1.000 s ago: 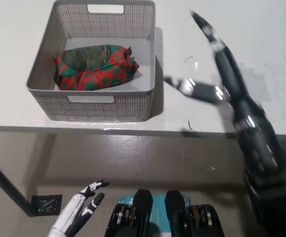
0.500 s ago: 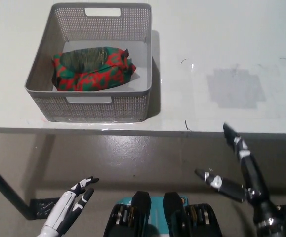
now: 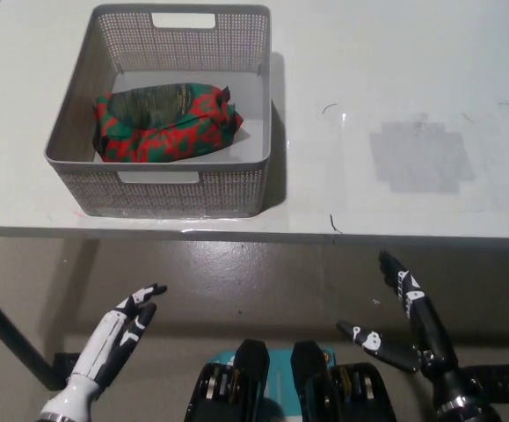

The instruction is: Use the right hand to pick up a bag of coffee beans on the right hand side and place it into a container on the left hand side

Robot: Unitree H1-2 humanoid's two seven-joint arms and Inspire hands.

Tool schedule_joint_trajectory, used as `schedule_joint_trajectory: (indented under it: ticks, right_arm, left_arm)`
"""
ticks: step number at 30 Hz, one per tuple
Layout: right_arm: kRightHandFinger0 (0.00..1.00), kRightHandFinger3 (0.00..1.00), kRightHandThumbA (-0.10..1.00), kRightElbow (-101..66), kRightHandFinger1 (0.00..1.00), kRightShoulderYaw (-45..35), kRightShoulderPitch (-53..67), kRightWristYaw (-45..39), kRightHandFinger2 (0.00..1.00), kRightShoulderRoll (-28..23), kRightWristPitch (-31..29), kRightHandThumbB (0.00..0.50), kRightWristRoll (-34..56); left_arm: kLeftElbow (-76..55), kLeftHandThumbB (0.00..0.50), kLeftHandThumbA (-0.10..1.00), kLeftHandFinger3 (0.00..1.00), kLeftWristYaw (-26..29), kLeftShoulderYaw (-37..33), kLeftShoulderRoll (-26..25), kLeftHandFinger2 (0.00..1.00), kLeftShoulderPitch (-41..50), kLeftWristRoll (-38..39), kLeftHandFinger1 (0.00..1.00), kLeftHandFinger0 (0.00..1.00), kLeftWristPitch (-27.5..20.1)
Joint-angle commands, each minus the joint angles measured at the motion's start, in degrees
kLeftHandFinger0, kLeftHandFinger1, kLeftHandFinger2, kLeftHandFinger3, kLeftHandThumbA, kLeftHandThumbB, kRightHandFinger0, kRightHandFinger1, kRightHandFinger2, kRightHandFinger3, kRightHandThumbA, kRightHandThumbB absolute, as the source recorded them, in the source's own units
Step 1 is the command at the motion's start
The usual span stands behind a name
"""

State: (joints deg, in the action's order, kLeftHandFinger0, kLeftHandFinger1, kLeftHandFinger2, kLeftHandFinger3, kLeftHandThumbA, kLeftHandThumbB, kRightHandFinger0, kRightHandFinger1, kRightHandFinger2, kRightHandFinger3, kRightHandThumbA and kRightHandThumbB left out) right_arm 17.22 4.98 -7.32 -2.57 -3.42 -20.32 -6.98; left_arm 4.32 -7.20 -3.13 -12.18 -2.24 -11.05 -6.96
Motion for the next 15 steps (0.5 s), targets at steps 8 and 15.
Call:
schedule_joint_trajectory:
  ticks: [8, 15]
  right_arm:
    - [1.00, 1.00, 1.00, -4.74, 1.00, 0.99, 2.50, 0.77, 1.00, 3.32, -3.69, 0.141, 1.83]
    - [1.00, 1.00, 1.00, -7.23, 1.00, 1.97, 7.55, 1.95, 1.00, 5.99, -4.53, 0.110, -0.46]
  left_arm:
    - [-0.38, 0.398, 1.00, 1.00, 1.10, 0.72, 0.07, 1.00, -1.53, 1.74, 1.00, 1.00, -2.44]
    - [-0.20, 0.388, 1.00, 1.00, 1.23, 0.80, 0.02, 1.00, -1.87, 1.88, 1.00, 1.00, -2.40]
